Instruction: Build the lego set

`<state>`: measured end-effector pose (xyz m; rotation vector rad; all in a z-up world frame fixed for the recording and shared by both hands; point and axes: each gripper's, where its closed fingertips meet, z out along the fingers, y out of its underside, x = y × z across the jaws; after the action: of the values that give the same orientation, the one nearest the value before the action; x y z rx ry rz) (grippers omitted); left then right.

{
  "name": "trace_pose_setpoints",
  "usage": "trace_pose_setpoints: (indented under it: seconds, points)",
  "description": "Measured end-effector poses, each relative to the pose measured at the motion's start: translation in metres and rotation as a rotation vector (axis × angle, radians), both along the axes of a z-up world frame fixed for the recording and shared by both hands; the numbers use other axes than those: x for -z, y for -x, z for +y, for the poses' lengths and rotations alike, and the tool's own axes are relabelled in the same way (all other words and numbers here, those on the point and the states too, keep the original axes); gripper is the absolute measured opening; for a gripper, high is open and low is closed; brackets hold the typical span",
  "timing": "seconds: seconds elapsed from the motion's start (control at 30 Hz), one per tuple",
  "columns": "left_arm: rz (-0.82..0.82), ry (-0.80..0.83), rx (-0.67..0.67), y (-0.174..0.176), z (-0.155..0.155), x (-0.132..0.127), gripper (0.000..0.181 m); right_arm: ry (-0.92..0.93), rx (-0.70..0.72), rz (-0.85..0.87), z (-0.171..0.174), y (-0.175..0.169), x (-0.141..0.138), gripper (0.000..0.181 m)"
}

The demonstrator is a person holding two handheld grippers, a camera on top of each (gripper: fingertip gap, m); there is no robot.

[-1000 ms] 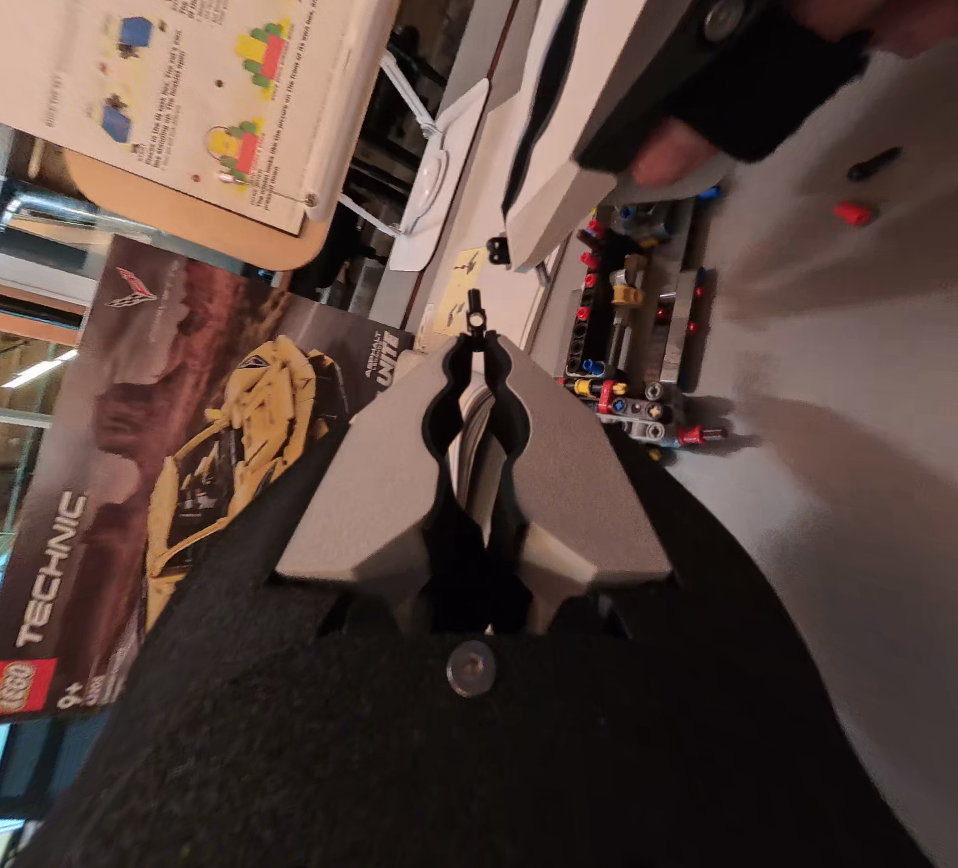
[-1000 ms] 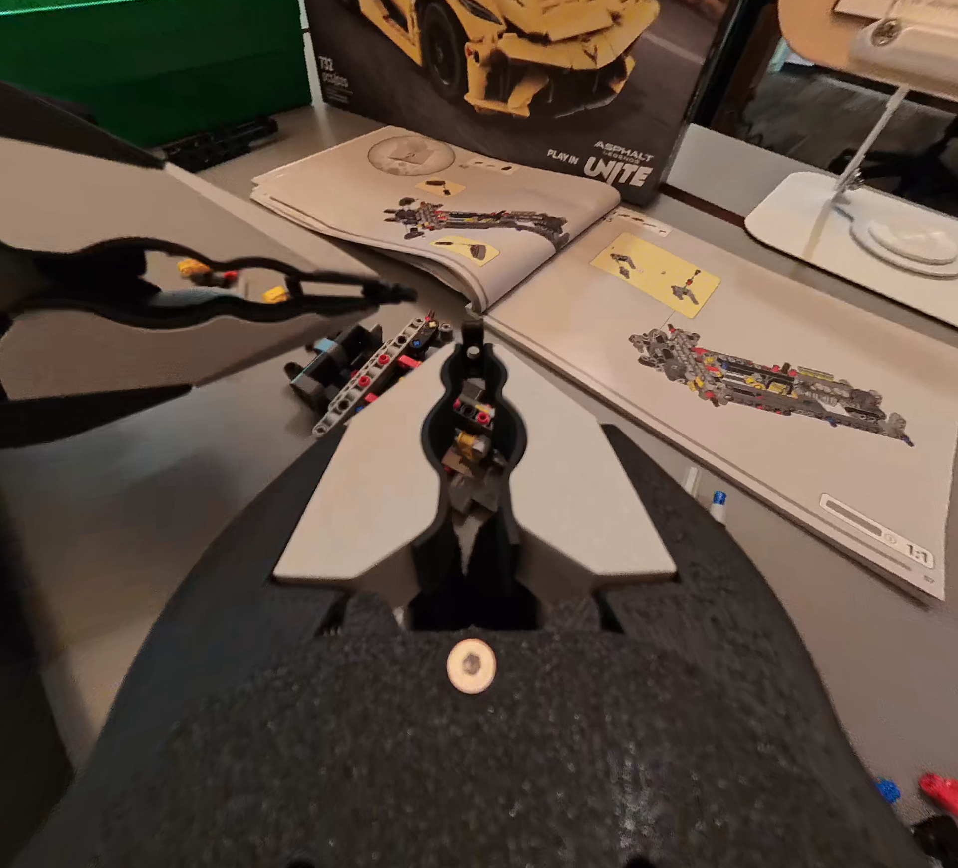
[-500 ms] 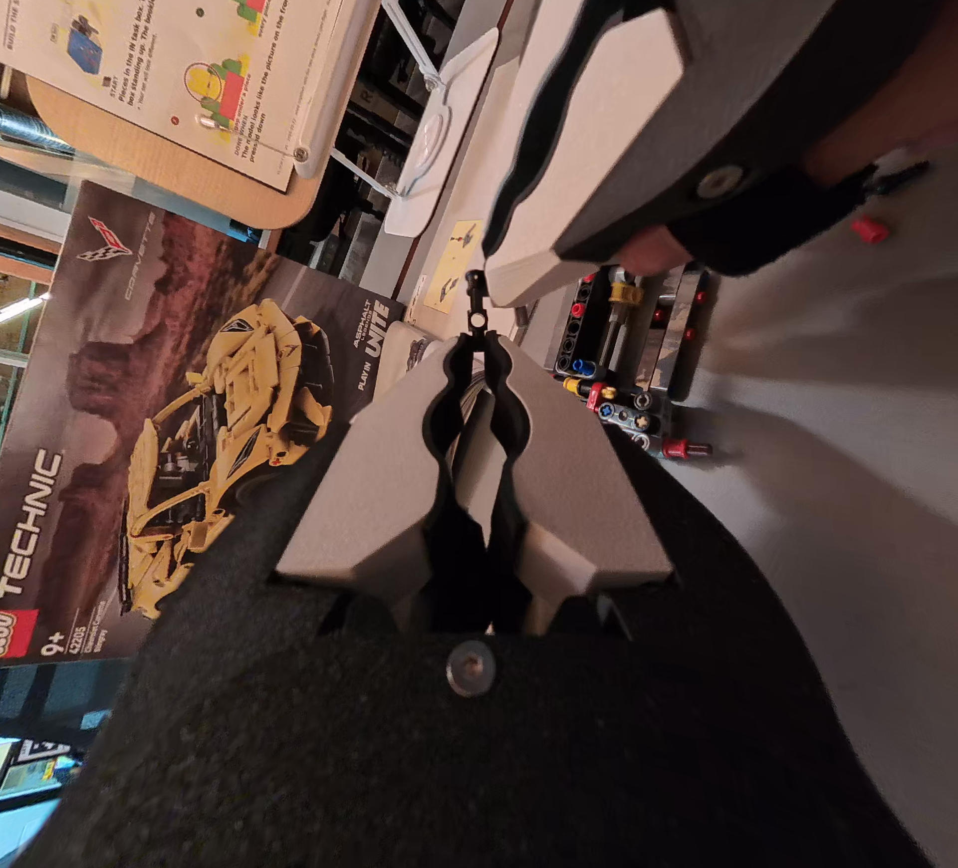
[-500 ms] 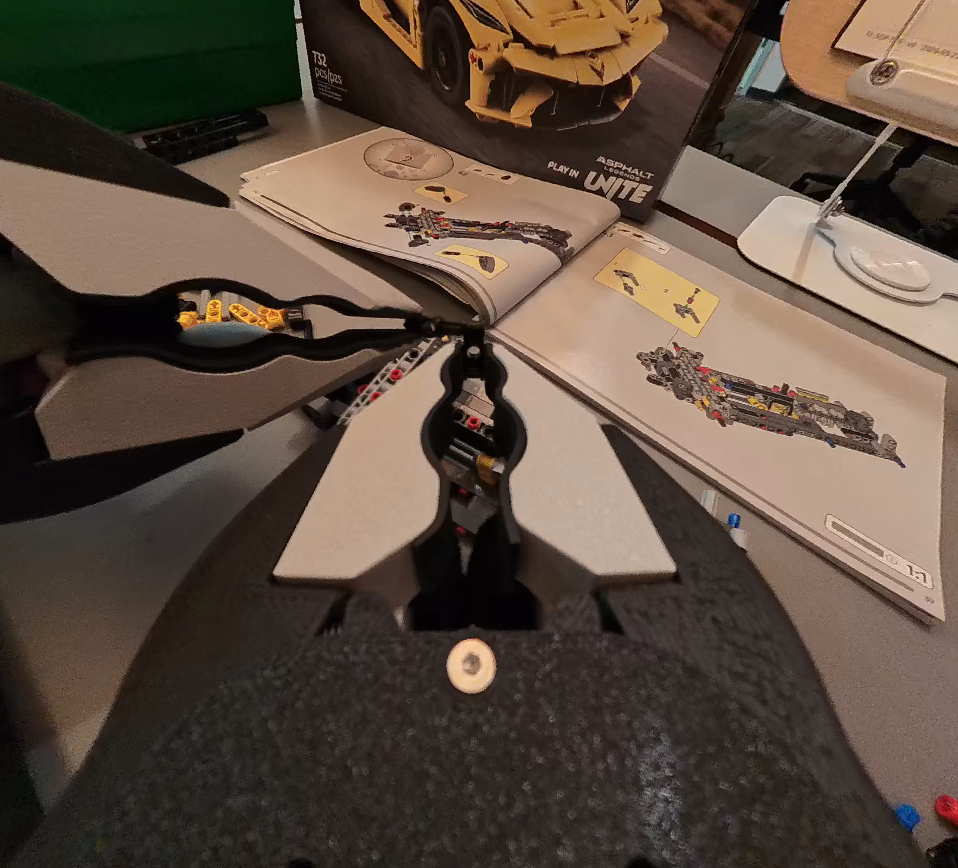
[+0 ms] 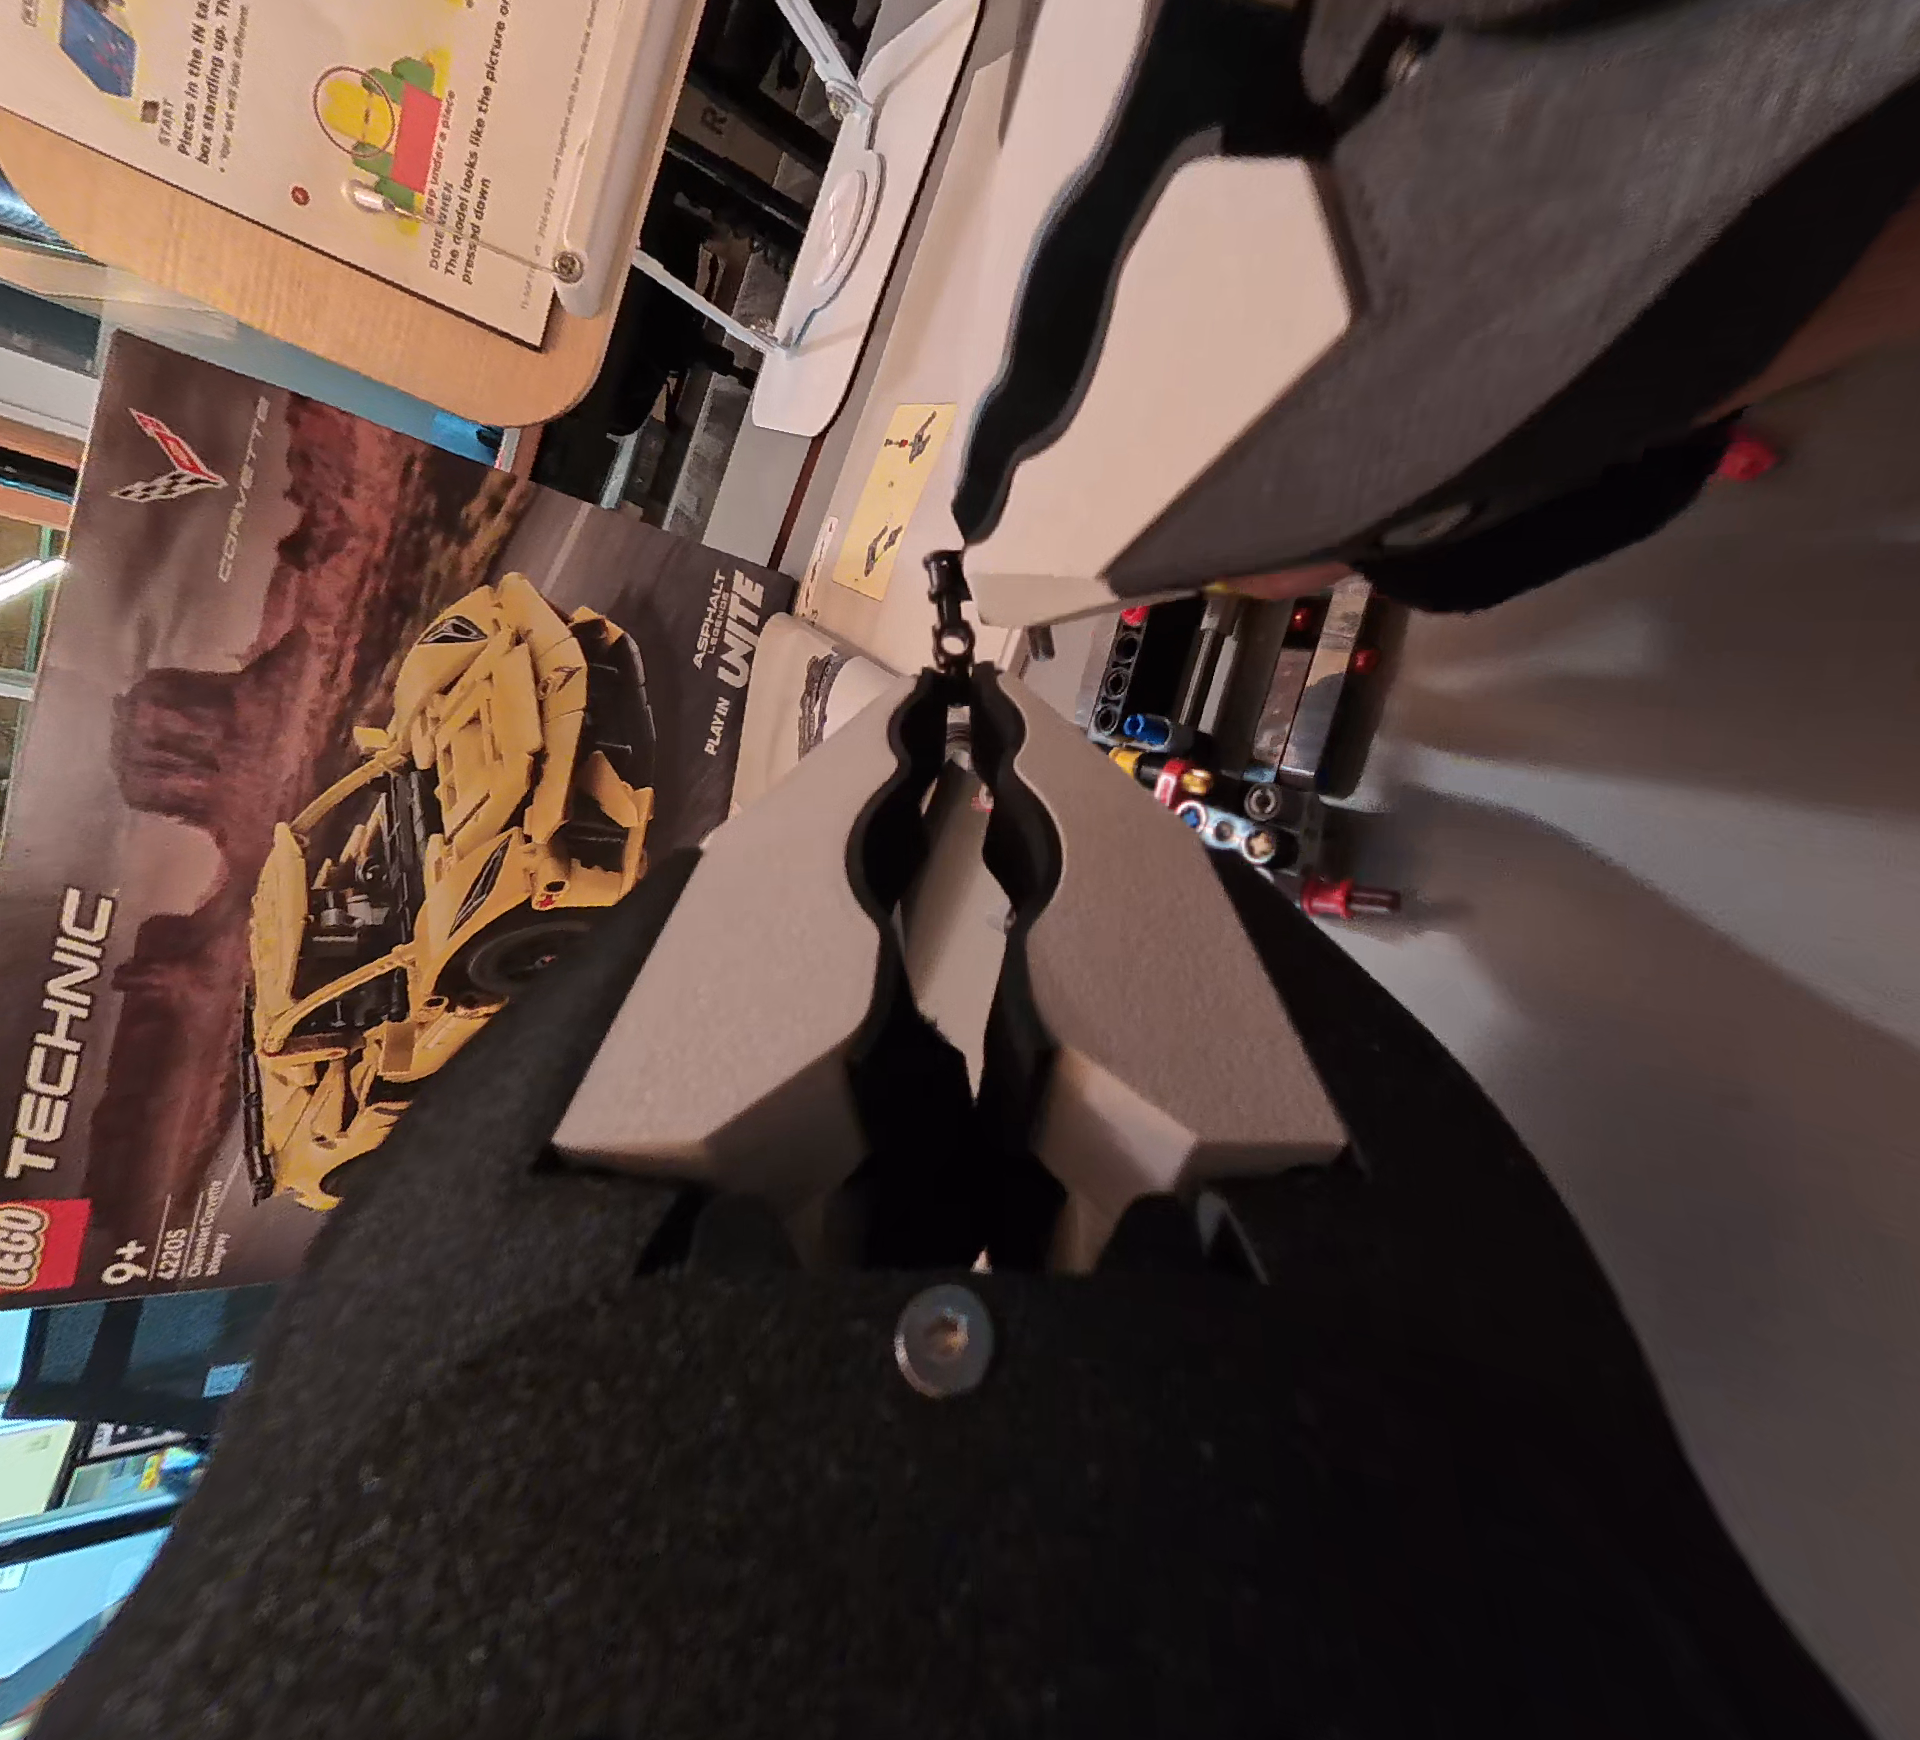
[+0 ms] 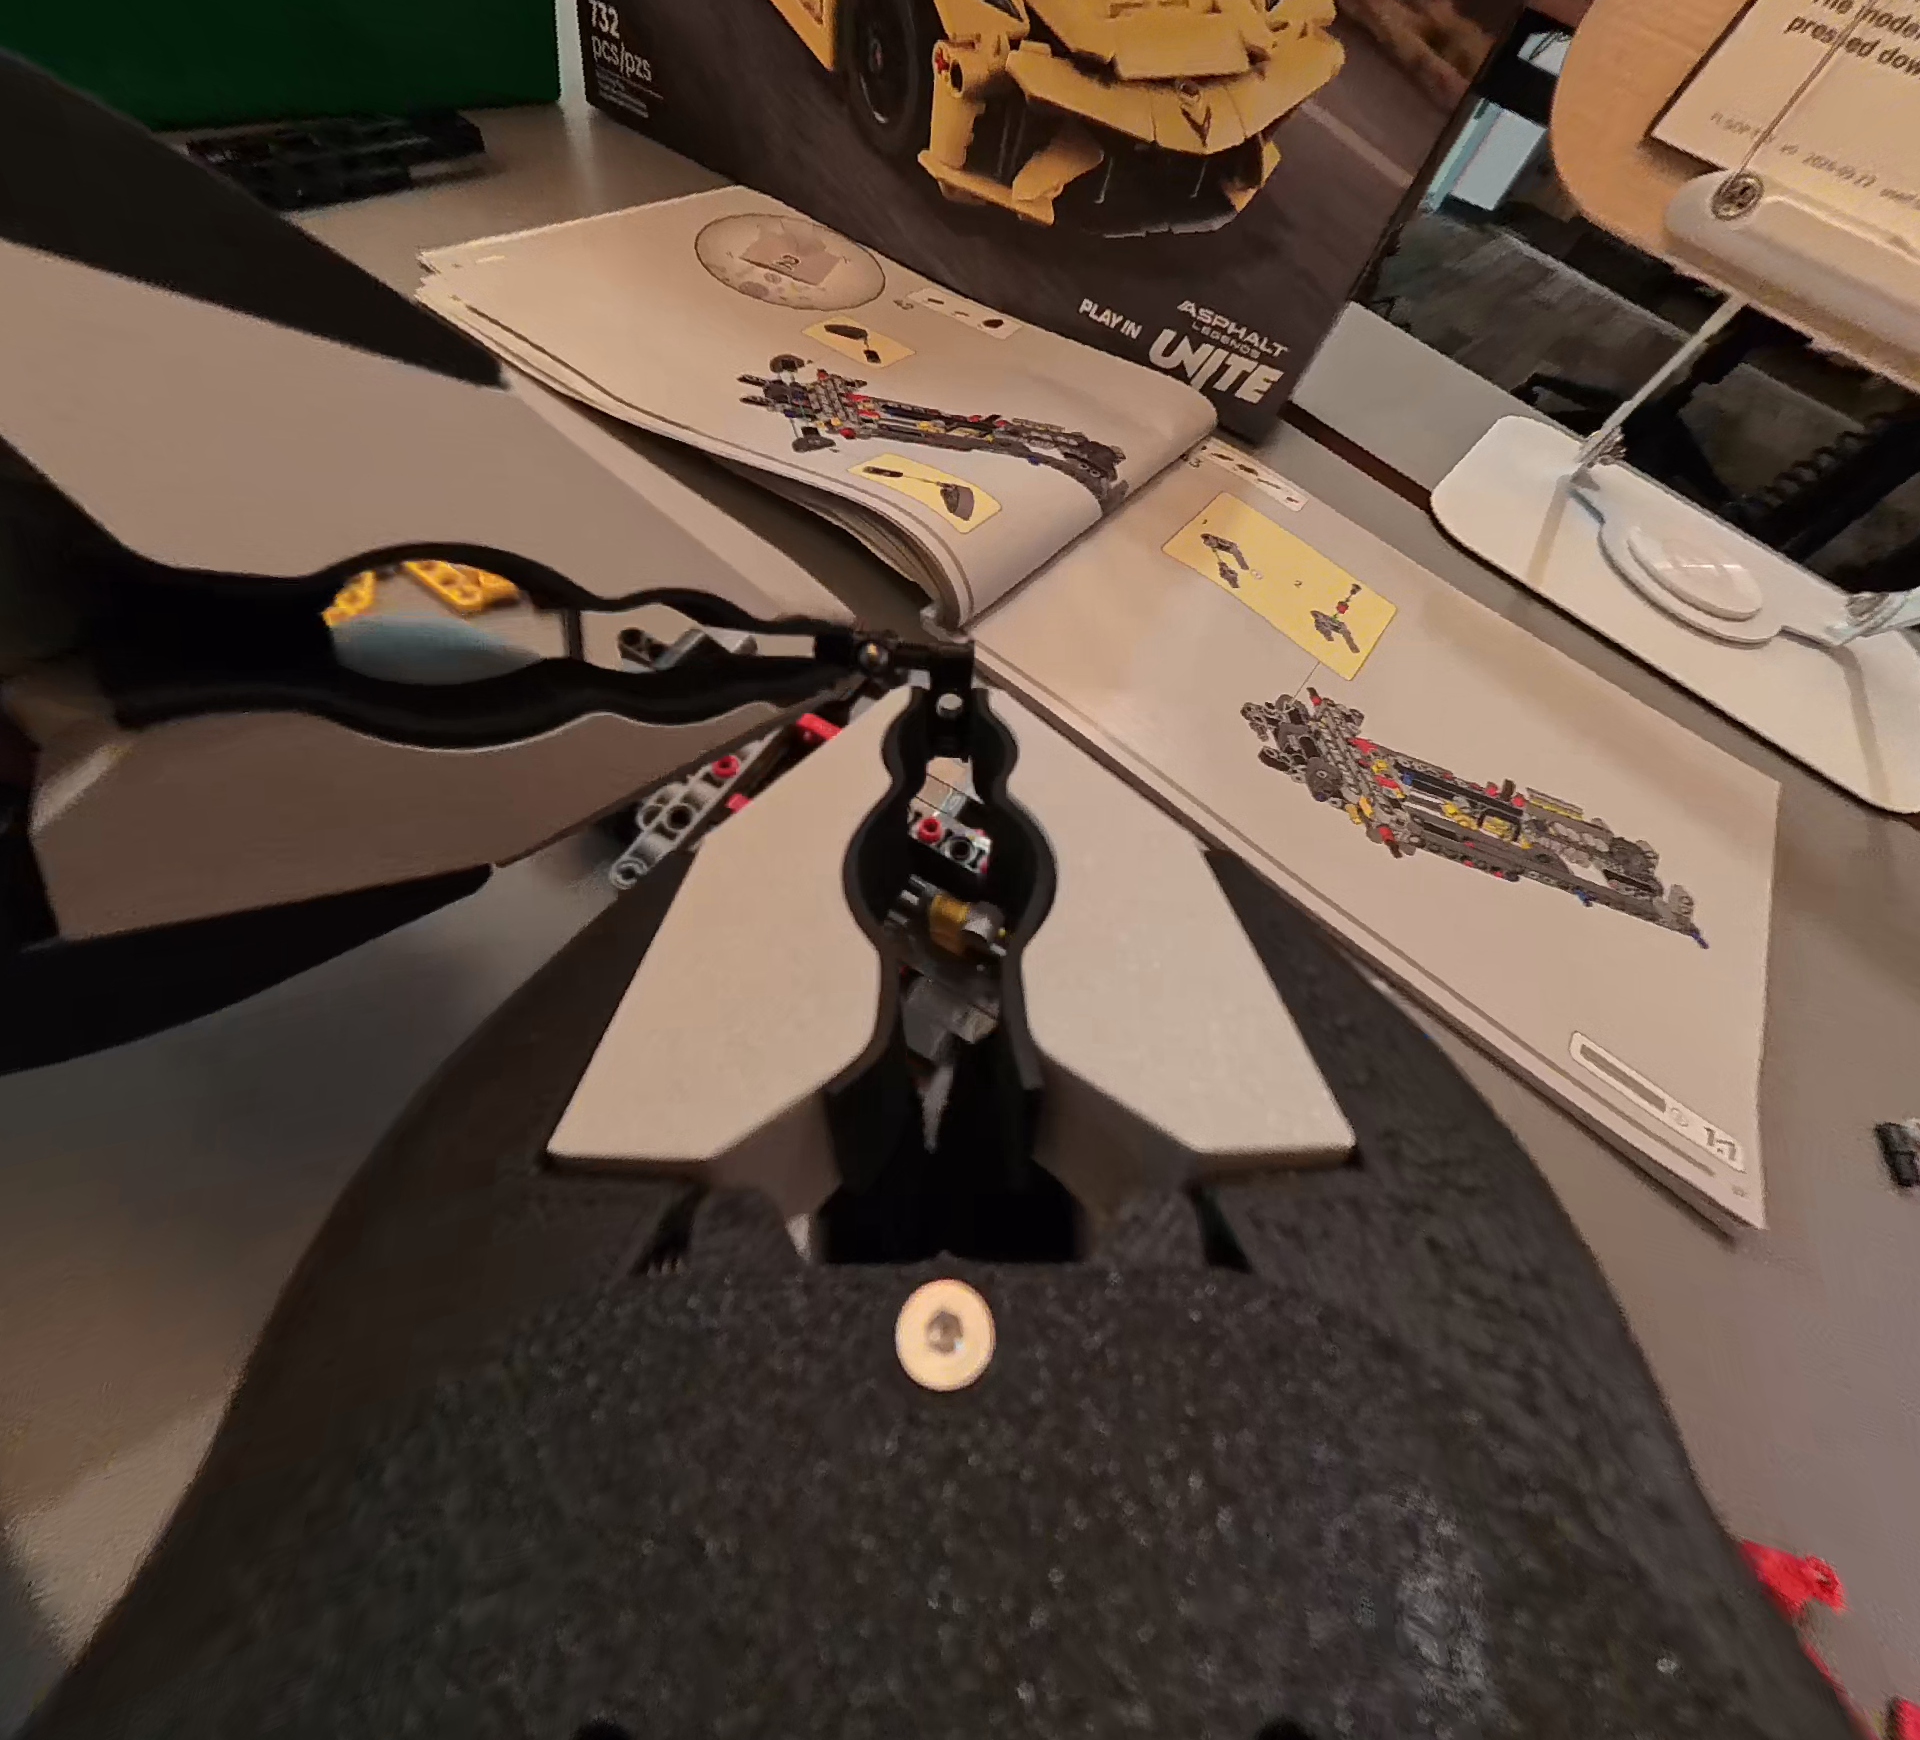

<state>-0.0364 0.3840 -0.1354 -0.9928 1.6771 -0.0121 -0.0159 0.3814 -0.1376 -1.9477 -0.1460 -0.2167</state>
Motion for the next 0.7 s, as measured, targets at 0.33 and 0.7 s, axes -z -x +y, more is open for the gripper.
trace_pose_setpoints:
  seconds: [0.33, 0.7]
  points:
    - [0.008, -0.002, 0.028, 0.001, -0.002, 0.007, 0.003, 0.047, -0.052, 0.005, -0.003, 0.005, 0.008, 0.006]
    - [-0.008, 0.686, 0.572, 0.035, -0.036, -0.017, 0.041, -0.009, -0.464, 0.268, -0.025, 0.032, -0.006, 0.006]
